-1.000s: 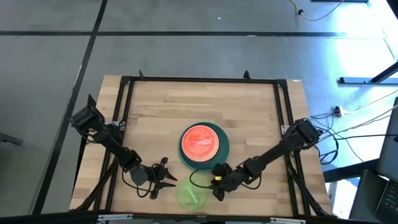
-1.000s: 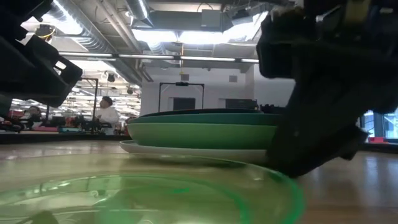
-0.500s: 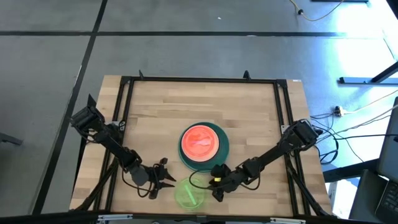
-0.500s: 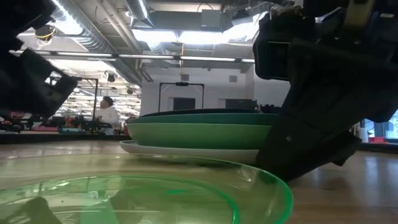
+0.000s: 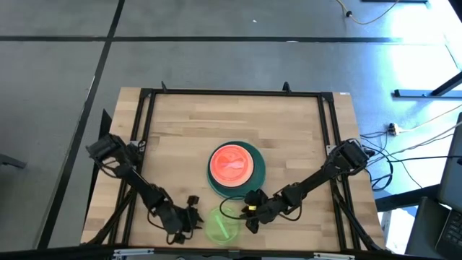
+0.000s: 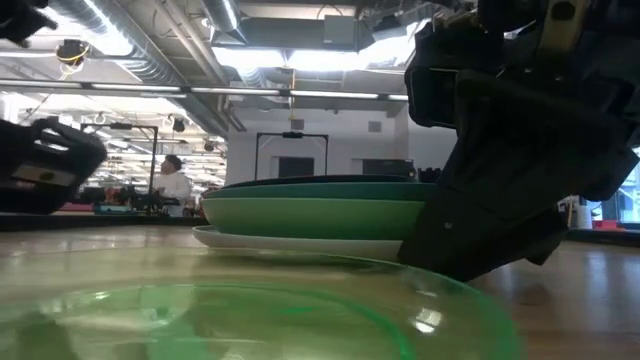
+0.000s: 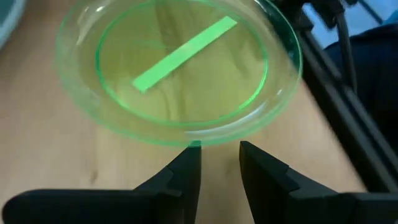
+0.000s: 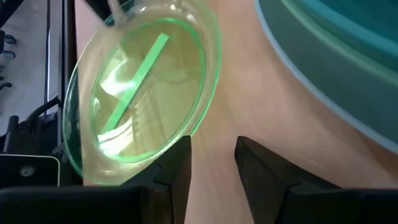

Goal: Stack plastic plates
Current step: Stack the green bowl on the light pink plate

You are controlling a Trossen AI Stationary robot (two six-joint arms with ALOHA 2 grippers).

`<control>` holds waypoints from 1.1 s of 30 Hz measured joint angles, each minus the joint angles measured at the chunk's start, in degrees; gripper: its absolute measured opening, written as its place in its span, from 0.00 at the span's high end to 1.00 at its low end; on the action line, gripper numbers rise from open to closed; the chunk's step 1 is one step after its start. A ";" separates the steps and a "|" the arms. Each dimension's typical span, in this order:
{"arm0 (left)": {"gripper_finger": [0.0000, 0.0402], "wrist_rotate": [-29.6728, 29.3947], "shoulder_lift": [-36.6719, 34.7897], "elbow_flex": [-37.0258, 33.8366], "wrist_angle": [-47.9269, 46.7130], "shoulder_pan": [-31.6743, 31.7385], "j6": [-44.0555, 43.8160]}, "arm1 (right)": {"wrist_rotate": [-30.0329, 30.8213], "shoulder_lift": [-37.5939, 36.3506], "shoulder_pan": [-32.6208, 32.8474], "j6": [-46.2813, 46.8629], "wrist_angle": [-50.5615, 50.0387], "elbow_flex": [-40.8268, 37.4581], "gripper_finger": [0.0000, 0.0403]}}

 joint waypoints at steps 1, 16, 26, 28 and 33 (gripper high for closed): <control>0.74 0.81 0.92 1.10 0.19 0.46 0.40 | 0.00 0.00 0.00 0.02 -0.02 0.00 0.67; 0.74 4.29 2.25 3.53 0.06 3.33 2.93 | -1.88 -0.03 -0.07 0.55 -0.15 -0.02 0.67; 0.74 4.16 2.27 3.53 -0.01 3.35 2.93 | -3.03 -1.55 -0.04 2.29 -0.51 -0.07 0.67; 0.74 4.16 2.27 3.53 -0.03 3.35 2.92 | -3.12 -1.27 -0.04 3.31 0.10 -0.07 0.67; 0.74 4.14 2.29 3.53 -0.03 3.35 2.91 | -4.14 -0.85 0.02 3.77 -0.06 -0.07 0.67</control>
